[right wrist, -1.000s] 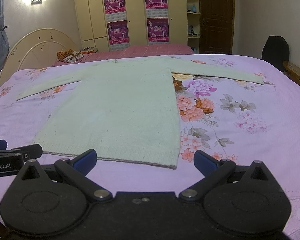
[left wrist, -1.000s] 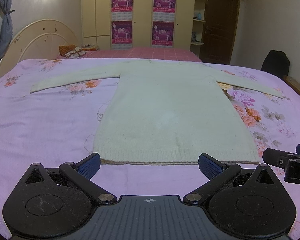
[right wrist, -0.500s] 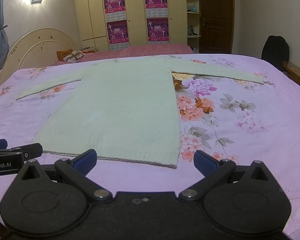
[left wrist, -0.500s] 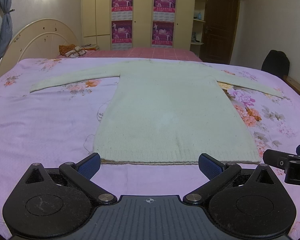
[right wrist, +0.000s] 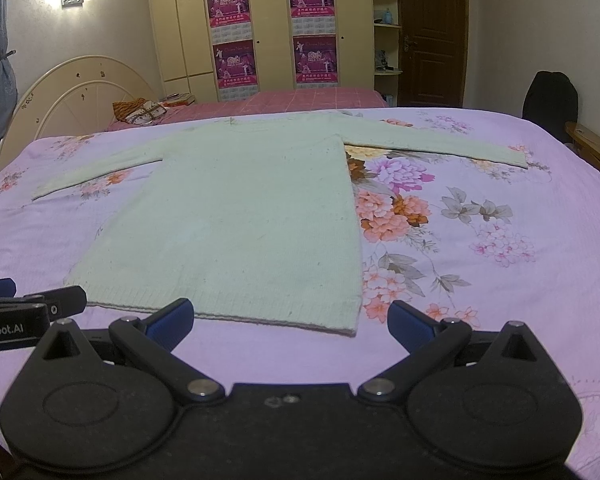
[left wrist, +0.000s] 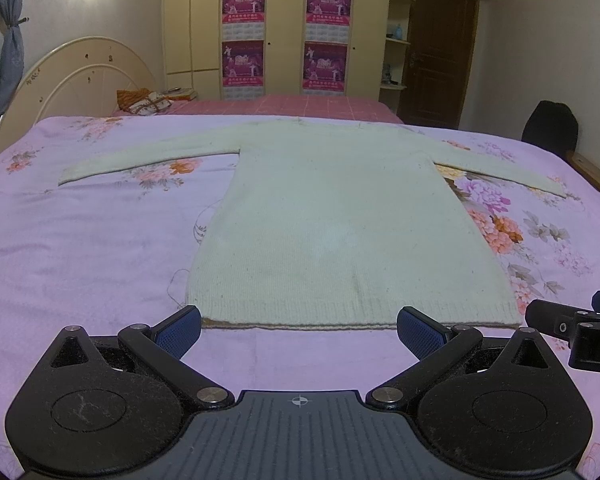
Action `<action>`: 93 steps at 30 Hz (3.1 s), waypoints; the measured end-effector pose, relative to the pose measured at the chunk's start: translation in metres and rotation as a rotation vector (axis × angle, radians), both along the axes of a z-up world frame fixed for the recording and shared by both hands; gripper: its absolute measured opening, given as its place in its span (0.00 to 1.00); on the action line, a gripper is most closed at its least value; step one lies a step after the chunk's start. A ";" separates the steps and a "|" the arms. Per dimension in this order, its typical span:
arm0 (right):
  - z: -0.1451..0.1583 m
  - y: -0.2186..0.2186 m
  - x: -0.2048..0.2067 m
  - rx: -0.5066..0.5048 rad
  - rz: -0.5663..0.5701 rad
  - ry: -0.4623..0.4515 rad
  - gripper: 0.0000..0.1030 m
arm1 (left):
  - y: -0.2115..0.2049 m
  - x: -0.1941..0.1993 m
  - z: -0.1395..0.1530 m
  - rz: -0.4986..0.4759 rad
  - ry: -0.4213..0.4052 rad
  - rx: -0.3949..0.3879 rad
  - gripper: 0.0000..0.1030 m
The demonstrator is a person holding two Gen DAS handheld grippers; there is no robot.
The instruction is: Fold small clothes
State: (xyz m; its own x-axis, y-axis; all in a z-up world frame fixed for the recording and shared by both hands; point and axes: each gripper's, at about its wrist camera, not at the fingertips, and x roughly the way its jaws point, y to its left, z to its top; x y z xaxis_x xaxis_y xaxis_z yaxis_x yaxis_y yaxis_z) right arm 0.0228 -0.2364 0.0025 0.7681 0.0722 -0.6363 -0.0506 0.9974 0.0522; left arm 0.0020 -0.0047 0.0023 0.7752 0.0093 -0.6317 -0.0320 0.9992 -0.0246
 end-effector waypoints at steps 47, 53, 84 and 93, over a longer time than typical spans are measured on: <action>0.033 -0.125 0.087 0.023 -0.231 -0.201 0.73 | -0.036 0.130 0.015 0.038 -0.126 0.019 1.00; 0.029 -0.206 0.178 0.115 -0.295 -0.212 0.50 | -0.059 0.209 0.014 0.095 -0.129 0.095 1.00; -0.068 -0.359 0.348 0.371 -0.529 -0.104 0.05 | -0.055 0.344 -0.028 0.164 -0.005 0.074 0.90; -0.031 -0.226 0.391 0.237 -0.198 -0.125 0.05 | -0.005 0.351 -0.039 0.091 0.036 0.024 0.90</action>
